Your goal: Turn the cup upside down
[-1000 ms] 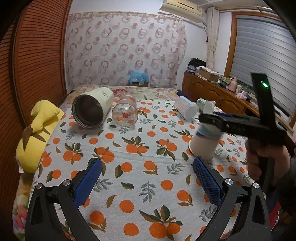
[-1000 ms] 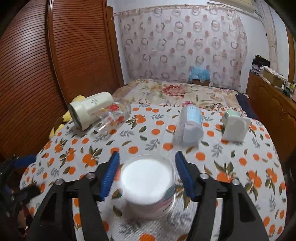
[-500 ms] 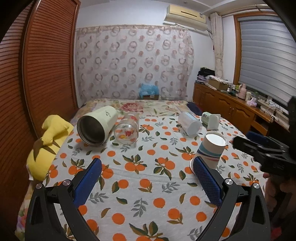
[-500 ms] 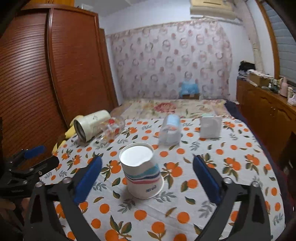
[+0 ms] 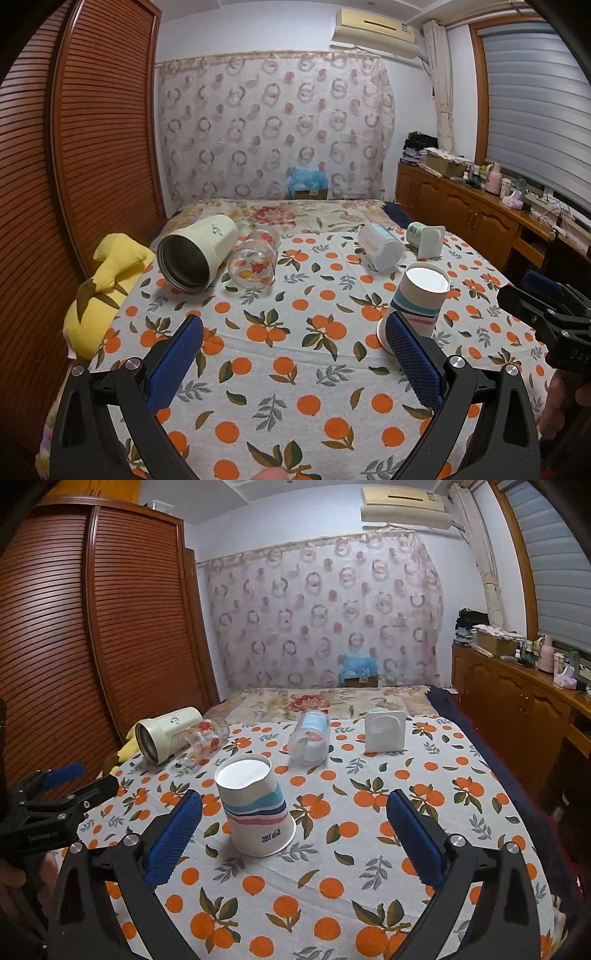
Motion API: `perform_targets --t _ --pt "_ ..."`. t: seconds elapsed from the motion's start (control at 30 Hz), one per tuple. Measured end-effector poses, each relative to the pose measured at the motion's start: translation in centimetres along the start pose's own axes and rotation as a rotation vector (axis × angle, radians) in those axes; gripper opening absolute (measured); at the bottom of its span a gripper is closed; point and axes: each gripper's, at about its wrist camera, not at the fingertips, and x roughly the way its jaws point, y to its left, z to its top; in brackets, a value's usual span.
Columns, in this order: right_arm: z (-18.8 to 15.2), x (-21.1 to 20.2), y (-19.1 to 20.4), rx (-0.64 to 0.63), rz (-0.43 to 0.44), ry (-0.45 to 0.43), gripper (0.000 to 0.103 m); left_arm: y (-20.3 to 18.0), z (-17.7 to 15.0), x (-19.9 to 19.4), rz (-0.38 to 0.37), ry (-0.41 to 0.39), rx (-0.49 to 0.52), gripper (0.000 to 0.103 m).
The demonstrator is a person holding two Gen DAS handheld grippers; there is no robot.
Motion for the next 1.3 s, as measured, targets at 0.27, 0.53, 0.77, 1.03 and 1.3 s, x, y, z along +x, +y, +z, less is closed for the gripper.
perform_targets --t 0.27,0.53,0.77,1.03,1.3 --pt "-0.17 -0.33 0.23 -0.007 -0.001 -0.008 0.101 -0.34 -0.05 -0.26 -0.003 -0.020 0.004 0.095" --pt "-0.14 -0.36 0.22 -0.008 -0.002 -0.008 0.101 -0.17 -0.08 -0.49 -0.006 -0.027 -0.002 0.095" --pt "-0.17 -0.38 0.24 -0.007 -0.001 -0.009 0.101 -0.19 -0.07 -0.49 -0.004 -0.027 0.000 0.095" --pt "-0.22 -0.36 0.25 -0.007 -0.001 -0.010 0.101 -0.21 -0.09 -0.45 -0.004 -0.026 0.000 0.095" --pt "-0.24 -0.36 0.24 -0.007 -0.001 -0.009 0.101 -0.19 -0.12 -0.42 -0.003 -0.027 0.000 0.095"
